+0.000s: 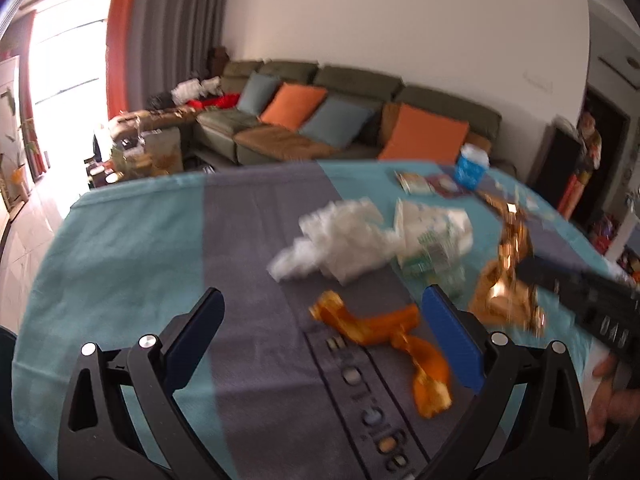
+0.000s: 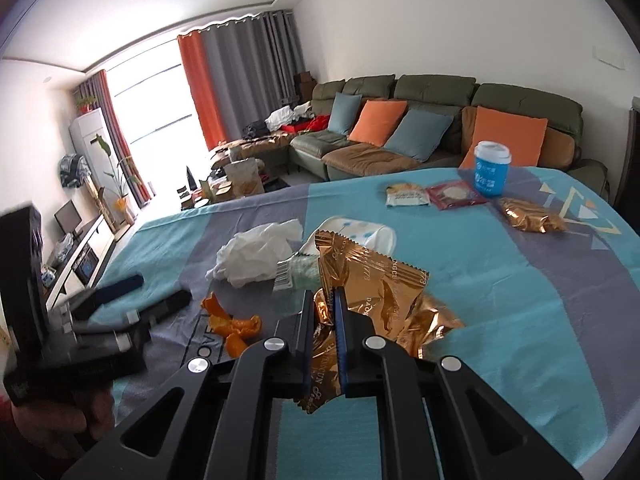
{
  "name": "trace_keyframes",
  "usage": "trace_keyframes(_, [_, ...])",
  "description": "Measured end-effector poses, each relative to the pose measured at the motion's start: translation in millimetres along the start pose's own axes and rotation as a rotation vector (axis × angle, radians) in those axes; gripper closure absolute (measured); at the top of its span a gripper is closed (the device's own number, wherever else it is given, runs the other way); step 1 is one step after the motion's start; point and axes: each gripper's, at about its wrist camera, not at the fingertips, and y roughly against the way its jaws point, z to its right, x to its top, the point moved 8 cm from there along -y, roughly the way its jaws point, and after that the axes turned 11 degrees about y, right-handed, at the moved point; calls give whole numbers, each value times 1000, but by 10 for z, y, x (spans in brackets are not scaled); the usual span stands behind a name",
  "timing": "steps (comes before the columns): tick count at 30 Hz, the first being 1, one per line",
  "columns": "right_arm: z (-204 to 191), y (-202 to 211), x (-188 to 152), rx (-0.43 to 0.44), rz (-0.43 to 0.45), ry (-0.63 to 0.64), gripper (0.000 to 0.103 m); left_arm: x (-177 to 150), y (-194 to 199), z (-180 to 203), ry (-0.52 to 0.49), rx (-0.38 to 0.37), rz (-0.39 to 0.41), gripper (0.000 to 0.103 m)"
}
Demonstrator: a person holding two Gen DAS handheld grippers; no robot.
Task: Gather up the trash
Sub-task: 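Grasp the orange peel with the left tool while the right tool lifts the gold wrapper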
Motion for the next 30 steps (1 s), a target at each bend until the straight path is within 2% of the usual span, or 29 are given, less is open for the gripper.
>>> trace_keyframes(2, [42, 32, 19, -10, 8, -2, 95, -129, -16, 91, 3, -33, -42, 8])
trace_keyframes(6, [100, 82, 43, -22, 22, -5, 95, -316, -60, 295, -44, -69, -90, 27])
trace_keyframes(11, [147, 179, 73, -36, 47, -7, 95, -539, -151, 493, -79, -107, -164, 44])
trace_keyframes(14, [173, 217, 87, -44, 58, -6, 95, -673, -214, 558, -87, -122, -216, 60])
trace_keyframes(16, [176, 249, 96, -48, 66, -3, 95, -745, -261, 583, -91, -127, -246, 76])
trace_keyframes(17, [175, 257, 100, -47, 69, -4, 95, -756, -273, 584, -90, -127, -249, 79])
trace_keyframes(19, [157, 284, 106, -45, 77, -1, 95, -756, -278, 593, -87, -131, -245, 84])
trace_keyframes(23, [95, 333, 143, -33, 93, 7, 95, -705, -148, 517, -61, -140, -205, 87])
trace_keyframes(30, [-181, 422, 299, 18, 139, 49, 95, -440, 282, 376, -33, -112, -40, 88])
